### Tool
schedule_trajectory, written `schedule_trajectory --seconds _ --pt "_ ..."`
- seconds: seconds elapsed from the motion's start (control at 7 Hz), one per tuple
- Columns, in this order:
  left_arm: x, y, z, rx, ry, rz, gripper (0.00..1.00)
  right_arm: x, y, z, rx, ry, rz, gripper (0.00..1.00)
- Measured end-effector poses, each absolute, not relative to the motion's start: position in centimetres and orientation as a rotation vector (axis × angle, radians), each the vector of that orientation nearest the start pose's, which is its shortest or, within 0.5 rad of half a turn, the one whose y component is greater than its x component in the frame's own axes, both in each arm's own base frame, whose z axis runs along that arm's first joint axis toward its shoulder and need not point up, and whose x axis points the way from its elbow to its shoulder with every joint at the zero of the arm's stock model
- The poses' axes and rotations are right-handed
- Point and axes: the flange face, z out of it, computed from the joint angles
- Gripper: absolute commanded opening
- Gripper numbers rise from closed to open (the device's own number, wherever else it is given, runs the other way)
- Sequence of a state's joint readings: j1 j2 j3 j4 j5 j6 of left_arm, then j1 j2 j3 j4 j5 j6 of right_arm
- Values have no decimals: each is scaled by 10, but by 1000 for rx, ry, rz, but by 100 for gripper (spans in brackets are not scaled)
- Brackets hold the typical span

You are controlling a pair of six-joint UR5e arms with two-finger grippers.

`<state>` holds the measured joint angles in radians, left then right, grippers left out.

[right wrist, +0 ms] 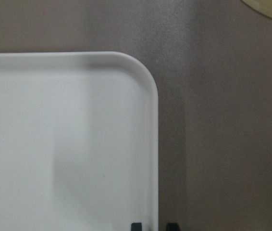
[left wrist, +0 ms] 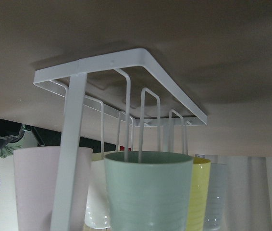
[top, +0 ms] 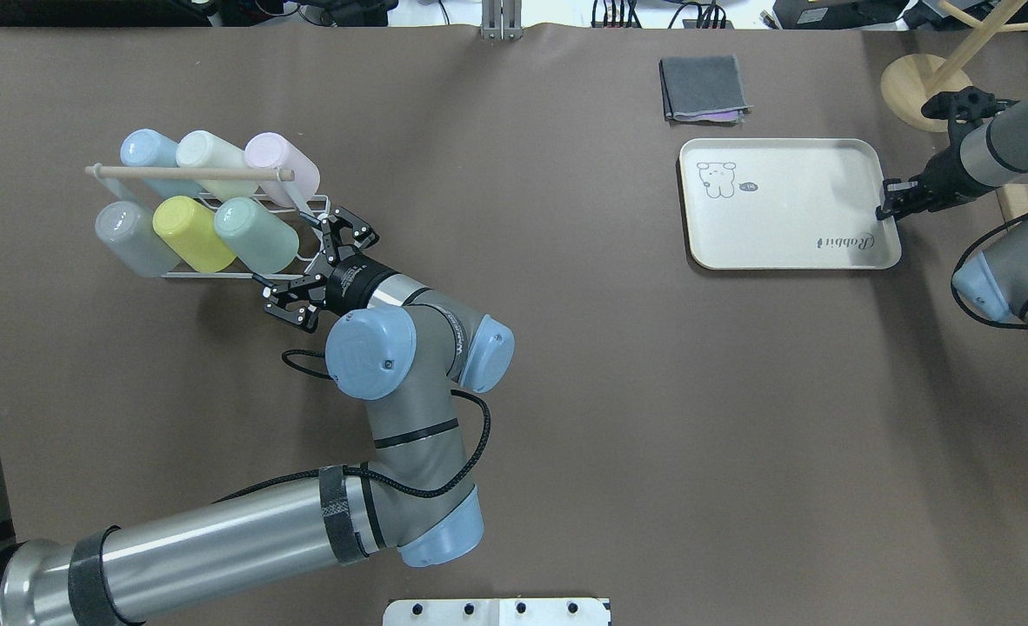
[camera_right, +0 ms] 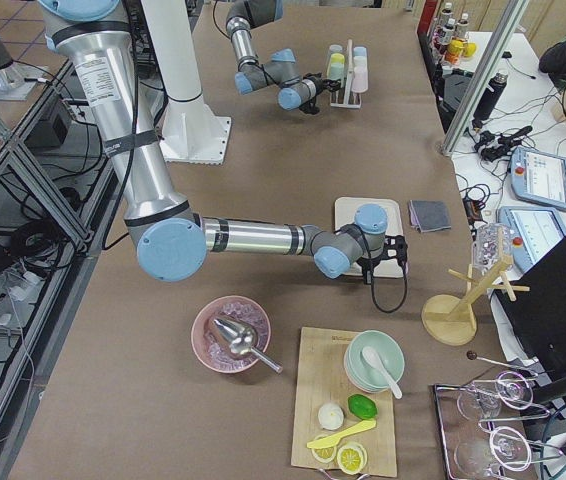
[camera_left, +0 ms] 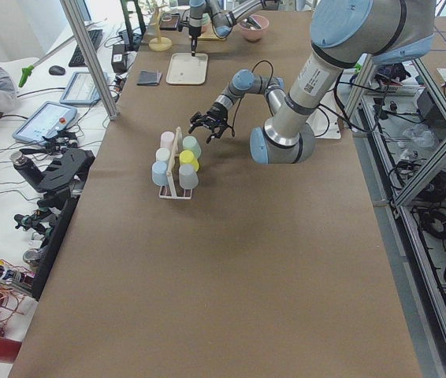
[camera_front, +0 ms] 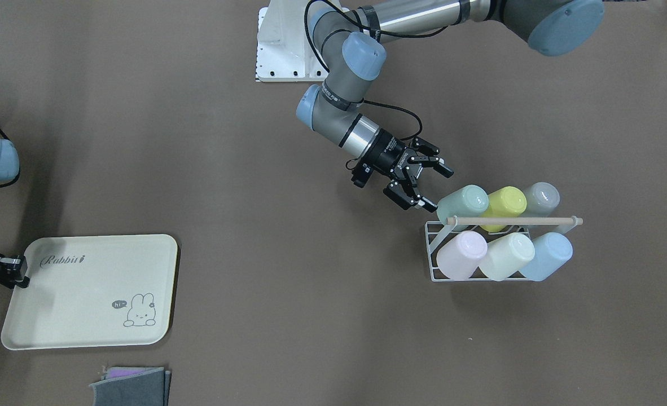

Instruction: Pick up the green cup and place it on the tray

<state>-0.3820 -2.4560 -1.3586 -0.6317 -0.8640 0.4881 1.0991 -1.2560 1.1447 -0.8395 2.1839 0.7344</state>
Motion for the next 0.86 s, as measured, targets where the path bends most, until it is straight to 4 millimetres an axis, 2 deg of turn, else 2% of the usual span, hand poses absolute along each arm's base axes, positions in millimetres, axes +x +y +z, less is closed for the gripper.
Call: schedule_trajectory --seconds 0.43,0.86 --pt "593 -450 296 4 -937 1690 97 -222 -618 615 183 -826 28 0" --pt "591 -455 314 1 -986 1660 97 -195 -634 598 217 -857 38 0"
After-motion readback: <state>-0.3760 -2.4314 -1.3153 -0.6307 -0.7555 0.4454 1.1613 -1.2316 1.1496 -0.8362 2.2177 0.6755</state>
